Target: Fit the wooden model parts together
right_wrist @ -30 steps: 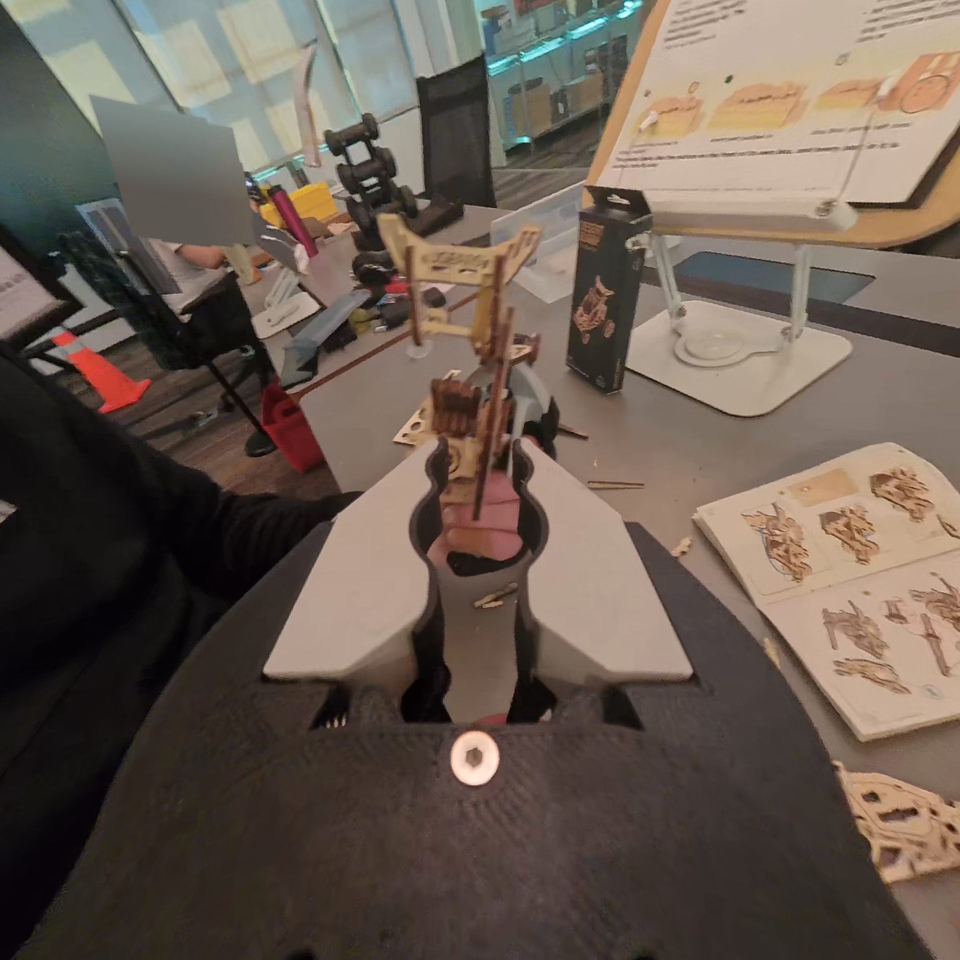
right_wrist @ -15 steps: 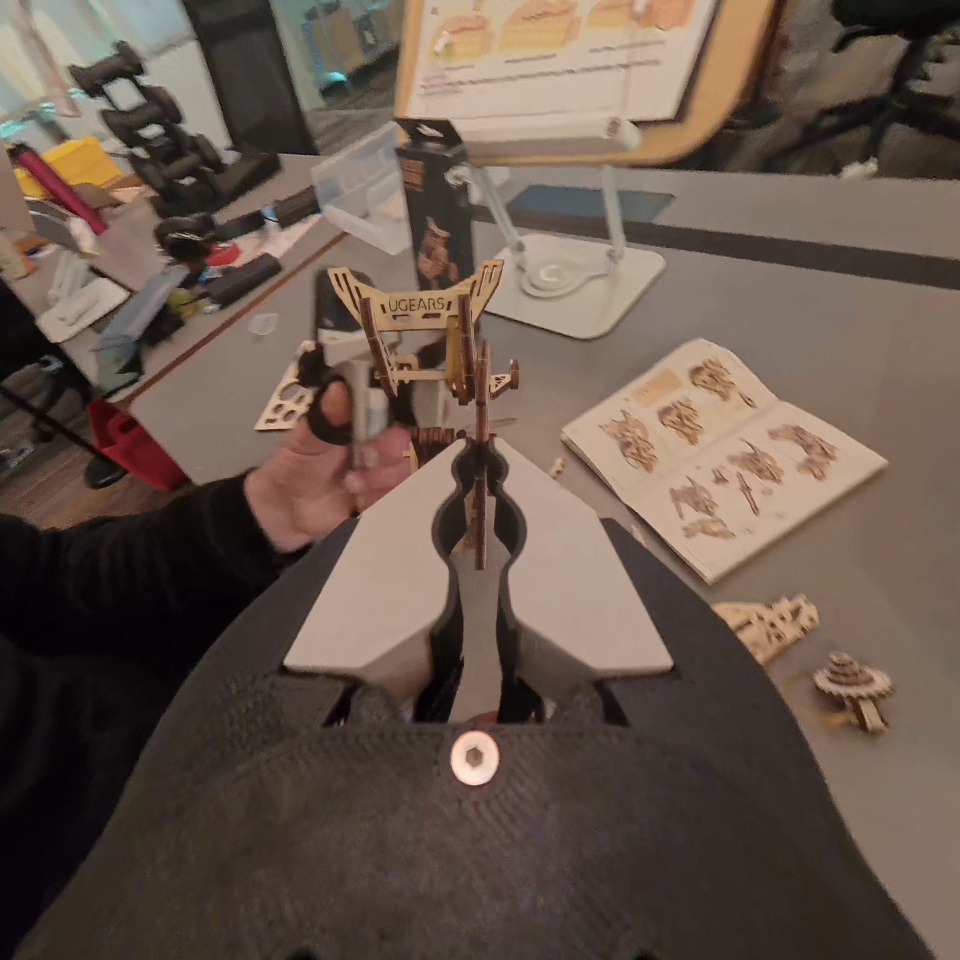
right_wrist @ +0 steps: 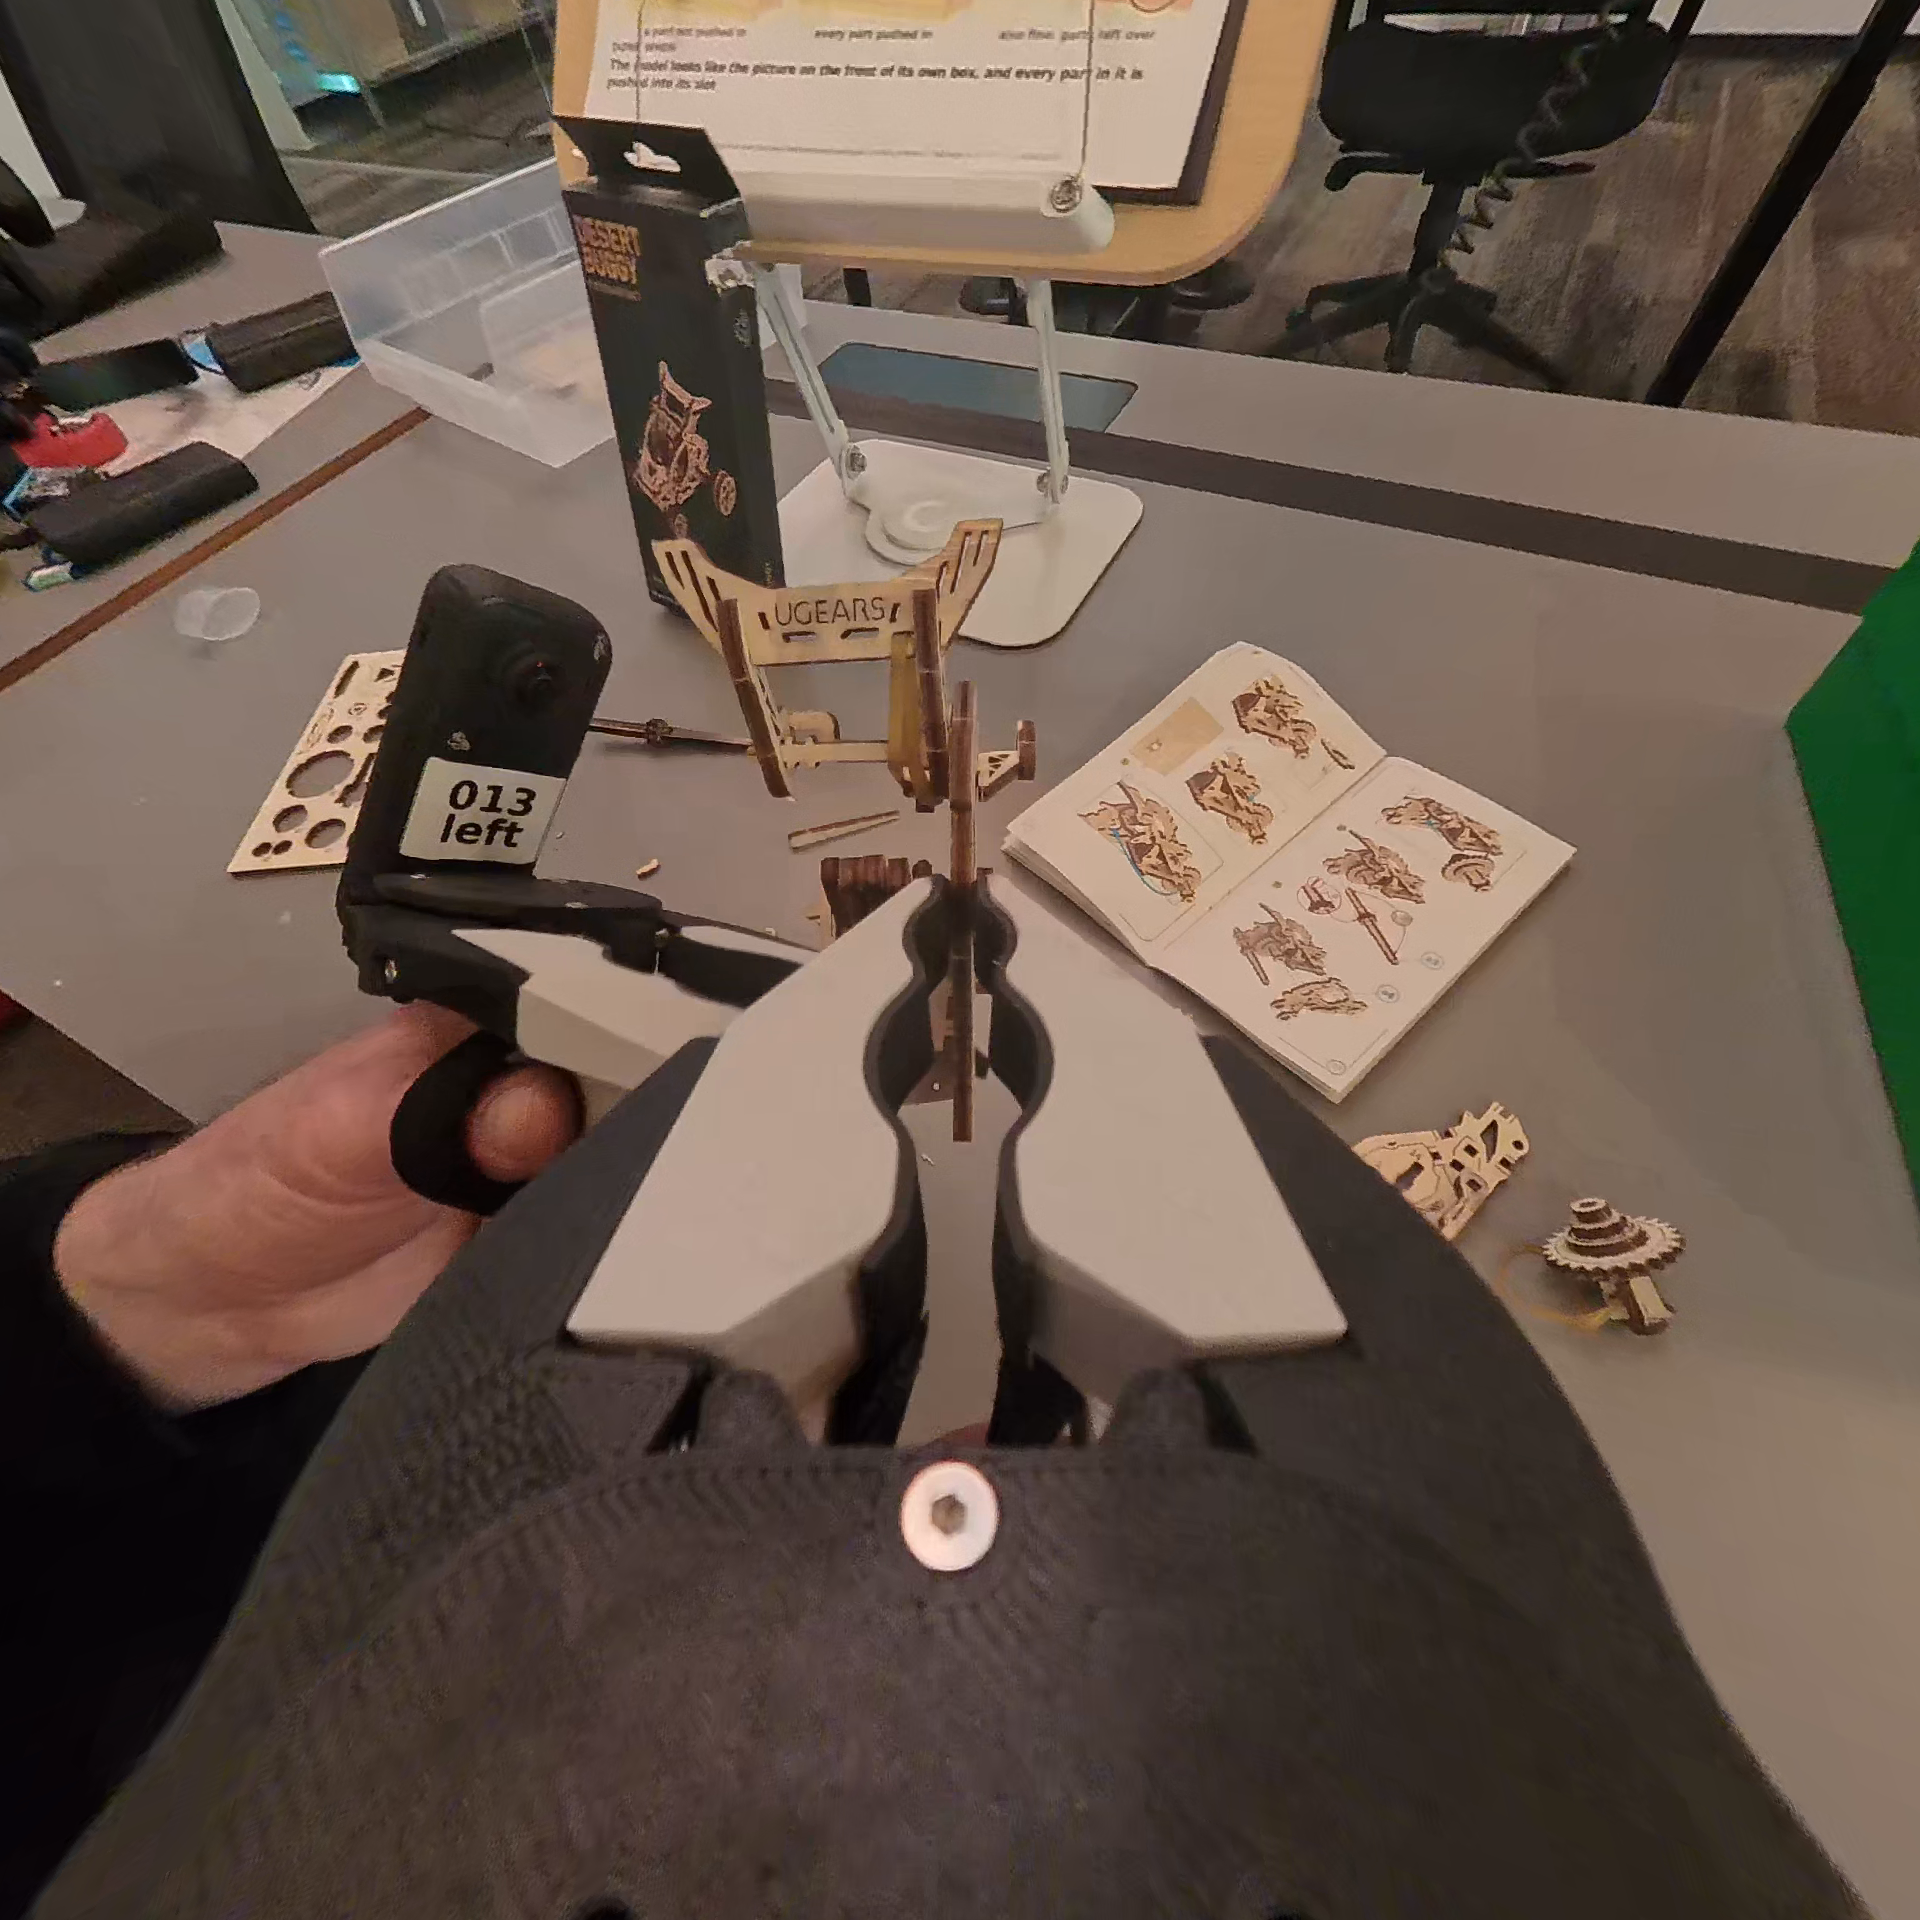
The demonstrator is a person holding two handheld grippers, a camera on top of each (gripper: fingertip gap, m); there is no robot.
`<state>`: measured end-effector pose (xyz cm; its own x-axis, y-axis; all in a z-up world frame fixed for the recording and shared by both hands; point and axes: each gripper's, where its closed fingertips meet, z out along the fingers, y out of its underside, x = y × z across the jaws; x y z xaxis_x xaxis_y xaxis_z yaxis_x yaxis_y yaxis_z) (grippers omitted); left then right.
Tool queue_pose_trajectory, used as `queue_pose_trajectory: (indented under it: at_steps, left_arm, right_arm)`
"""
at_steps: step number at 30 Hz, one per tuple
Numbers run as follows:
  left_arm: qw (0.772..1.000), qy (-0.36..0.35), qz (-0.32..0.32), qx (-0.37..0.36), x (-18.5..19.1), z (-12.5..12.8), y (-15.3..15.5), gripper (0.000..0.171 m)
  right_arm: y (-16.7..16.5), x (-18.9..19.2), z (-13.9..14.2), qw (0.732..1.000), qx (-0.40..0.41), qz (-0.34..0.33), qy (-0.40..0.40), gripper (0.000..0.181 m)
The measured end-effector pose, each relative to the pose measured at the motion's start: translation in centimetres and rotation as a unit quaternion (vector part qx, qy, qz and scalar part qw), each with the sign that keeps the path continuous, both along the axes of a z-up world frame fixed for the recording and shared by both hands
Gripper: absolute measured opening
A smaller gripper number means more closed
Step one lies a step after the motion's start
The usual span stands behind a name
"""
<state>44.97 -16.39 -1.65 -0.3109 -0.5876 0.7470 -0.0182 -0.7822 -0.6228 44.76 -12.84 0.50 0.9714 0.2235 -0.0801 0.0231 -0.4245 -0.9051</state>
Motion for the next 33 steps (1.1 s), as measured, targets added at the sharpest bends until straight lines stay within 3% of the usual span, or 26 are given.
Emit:
queue_pose_trajectory:
  at_steps: [4, 10, 19, 23, 31, 33]
  left_arm:
    - [1.000, -0.013, 0.009, -0.009, -0.2, 0.5, 0.5, 0.031]
    - [1.000, -0.016, 0.015, -0.013, -0.2, 0.5, 0.4, 0.028]
    - [0.998, -0.020, -0.001, -0.061, -0.8, 0.0, 1.3, 0.048]
    - [0.997, -0.013, -0.013, -0.071, -1.3, -0.7, 1.0, 0.049]
    - [0.998, 0.017, -0.005, -0.068, -1.2, -2.4, 1.0, 0.019]
    - [0.997, 0.039, 0.003, -0.066, -1.1, -3.2, 1.1, 0.019]
  right_arm:
    - [0.1, -0.5, 0.0, 1.000, 0.007, 0.000, -0.008, 0.000]
    - [0.2, -0.5, 0.2, 1.000, 0.010, 0.000, -0.001, 0.000]
    - [0.5, 0.5, -1.1, 0.997, -0.015, -0.005, 0.073, 0.000]
    - [0.7, 1.7, -1.9, 0.995, -0.035, -0.019, 0.094, 0.000]
    - [1.0, 1.6, -3.3, 0.994, -0.056, -0.039, 0.083, 0.000]
    - [1.1, 1.7, -4.1, 0.994, -0.064, -0.046, 0.069, 0.000]
